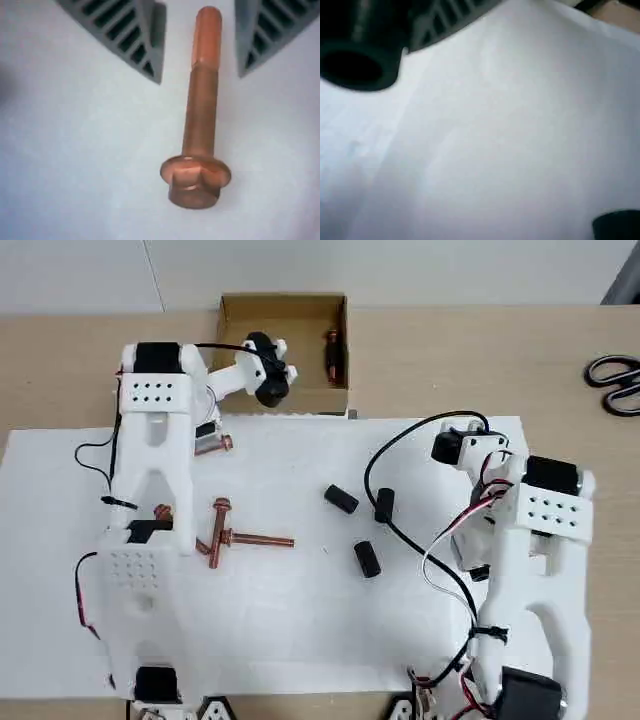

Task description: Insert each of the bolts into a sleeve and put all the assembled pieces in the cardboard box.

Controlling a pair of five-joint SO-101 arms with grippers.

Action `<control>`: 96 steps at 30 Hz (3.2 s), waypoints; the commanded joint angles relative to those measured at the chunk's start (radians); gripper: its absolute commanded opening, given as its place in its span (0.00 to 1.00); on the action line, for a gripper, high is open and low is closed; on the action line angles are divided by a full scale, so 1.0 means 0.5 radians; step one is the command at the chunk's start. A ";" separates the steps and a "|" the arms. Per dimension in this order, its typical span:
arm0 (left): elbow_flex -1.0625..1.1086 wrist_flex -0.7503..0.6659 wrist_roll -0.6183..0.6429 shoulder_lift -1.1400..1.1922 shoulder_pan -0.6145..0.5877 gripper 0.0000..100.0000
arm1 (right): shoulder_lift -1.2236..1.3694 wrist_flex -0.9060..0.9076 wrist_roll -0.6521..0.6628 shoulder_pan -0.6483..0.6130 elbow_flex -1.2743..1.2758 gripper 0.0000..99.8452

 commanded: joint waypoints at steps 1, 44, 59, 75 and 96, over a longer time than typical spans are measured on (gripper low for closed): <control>-0.103 -0.025 -0.003 0.028 -0.021 0.10 | -0.075 -0.014 0.003 0.011 -0.018 0.01; -0.888 0.031 0.153 0.565 0.037 0.00 | -0.078 0.005 0.015 0.020 -0.025 0.01; 0.293 0.025 0.509 -0.819 0.215 0.00 | -0.081 0.008 -0.015 -0.069 -0.028 0.01; 0.710 0.031 1.838 -1.706 0.338 0.00 | -0.901 0.011 -0.494 -0.410 -0.015 0.00; 2.871 -0.850 2.636 -4.084 0.589 0.00 | -1.840 -0.535 -0.525 -0.489 0.700 0.00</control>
